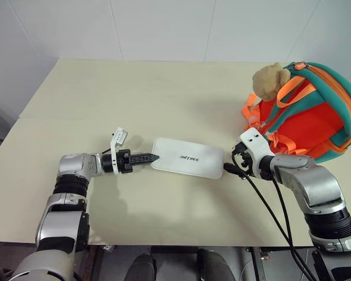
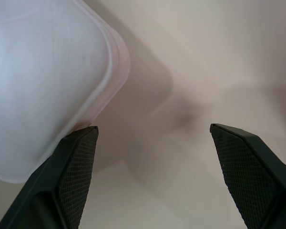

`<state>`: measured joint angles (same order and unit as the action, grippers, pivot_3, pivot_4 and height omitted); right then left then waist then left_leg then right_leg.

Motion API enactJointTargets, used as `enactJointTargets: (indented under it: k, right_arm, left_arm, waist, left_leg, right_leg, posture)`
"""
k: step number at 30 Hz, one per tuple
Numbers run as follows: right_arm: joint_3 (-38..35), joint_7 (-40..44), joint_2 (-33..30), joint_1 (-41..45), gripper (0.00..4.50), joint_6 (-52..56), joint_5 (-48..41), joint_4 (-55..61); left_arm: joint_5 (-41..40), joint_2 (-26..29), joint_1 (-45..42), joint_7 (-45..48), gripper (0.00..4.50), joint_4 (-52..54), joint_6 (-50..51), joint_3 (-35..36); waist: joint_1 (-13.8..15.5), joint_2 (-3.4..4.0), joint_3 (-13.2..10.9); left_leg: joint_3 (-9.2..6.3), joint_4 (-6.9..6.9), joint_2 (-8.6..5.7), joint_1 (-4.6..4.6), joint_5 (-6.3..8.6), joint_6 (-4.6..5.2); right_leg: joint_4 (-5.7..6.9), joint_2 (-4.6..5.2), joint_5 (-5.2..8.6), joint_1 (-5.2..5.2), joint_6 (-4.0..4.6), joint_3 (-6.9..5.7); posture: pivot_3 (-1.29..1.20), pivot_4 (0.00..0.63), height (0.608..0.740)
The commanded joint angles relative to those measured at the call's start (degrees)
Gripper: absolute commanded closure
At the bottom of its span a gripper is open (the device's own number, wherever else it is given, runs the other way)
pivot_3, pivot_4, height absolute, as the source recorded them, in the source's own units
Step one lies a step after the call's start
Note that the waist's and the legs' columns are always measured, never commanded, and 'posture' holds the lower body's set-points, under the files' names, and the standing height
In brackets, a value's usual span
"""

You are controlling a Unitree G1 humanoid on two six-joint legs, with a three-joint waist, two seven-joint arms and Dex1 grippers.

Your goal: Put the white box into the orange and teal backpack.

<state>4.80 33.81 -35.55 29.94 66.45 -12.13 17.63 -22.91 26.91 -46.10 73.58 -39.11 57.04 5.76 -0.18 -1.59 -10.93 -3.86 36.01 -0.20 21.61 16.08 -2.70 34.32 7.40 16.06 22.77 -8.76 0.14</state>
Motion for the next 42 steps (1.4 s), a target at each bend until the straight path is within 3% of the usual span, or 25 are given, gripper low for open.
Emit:
enactJointTargets:
  k: [1, 9, 32, 37, 42]
  right_arm:
    - [0.74, 2.79, 0.78, -0.10, 0.00, -0.57, -3.98, 4.70]
    - [0.17, 2.76, -0.06, -0.56, 0.00, -0.72, -4.31, 4.90]
    - [-6.09, 0.26, -4.98, -5.87, 0.00, 0.71, -7.03, 8.67]
    - [-11.65, -1.66, -3.64, -7.86, 0.00, -0.46, -8.17, 10.51]
    - [-20.72, -4.99, 1.87, -9.56, 0.00, -1.25, -10.86, 13.85]
  left_arm:
    - [-3.43, -1.19, 0.99, -0.61, 3.27, 4.32, 3.85, -0.24]
    - [-5.37, -0.26, 3.73, -2.21, 3.28, 10.00, 7.21, -0.23]
    - [-17.03, 0.06, 3.28, -13.68, 3.28, 13.03, 18.75, 13.20]
    - [-20.57, 1.21, 4.42, -17.12, 3.28, 15.99, 21.73, 18.23]
    - [-23.57, 1.99, 6.70, -20.46, 3.28, 18.22, 24.37, 22.96]
  waist:
    - [0.00, 0.00, 0.00]
    - [-0.02, 0.00, 0.00]
    - [-0.02, 0.01, 0.00]
    - [0.07, 0.00, 0.00]
    - [-0.04, 0.01, -0.01]
  left_leg:
    - [0.00, -0.01, 0.00, 0.01, 0.00, 0.00]
    - [0.00, -0.01, 0.00, 0.02, 0.01, 0.00]
    - [0.00, -0.02, 0.00, 0.06, 0.02, -0.03]
    - [0.00, -0.03, 0.00, 0.07, 0.00, -0.09]
    - [0.00, -0.04, 0.02, 0.06, -0.03, -0.24]
  right_leg:
    - [-0.02, 0.00, 0.00, 0.01, 0.00, 0.00]
    - [-0.05, 0.00, 0.00, 0.01, 0.00, 0.00]
    - [-0.14, 0.00, 0.00, 0.03, 0.00, 0.00]
    - [-0.14, 0.01, 0.00, 0.03, 0.00, 0.00]
    - [-0.14, 0.00, 0.00, 0.03, 0.00, 0.01]
  posture:
    - [0.00, 0.150, 0.740]
    - [0.00, 0.150, 0.740]
    - [0.00, 0.150, 0.740]
    - [0.00, 0.150, 0.740]
    - [0.00, 0.150, 0.740]
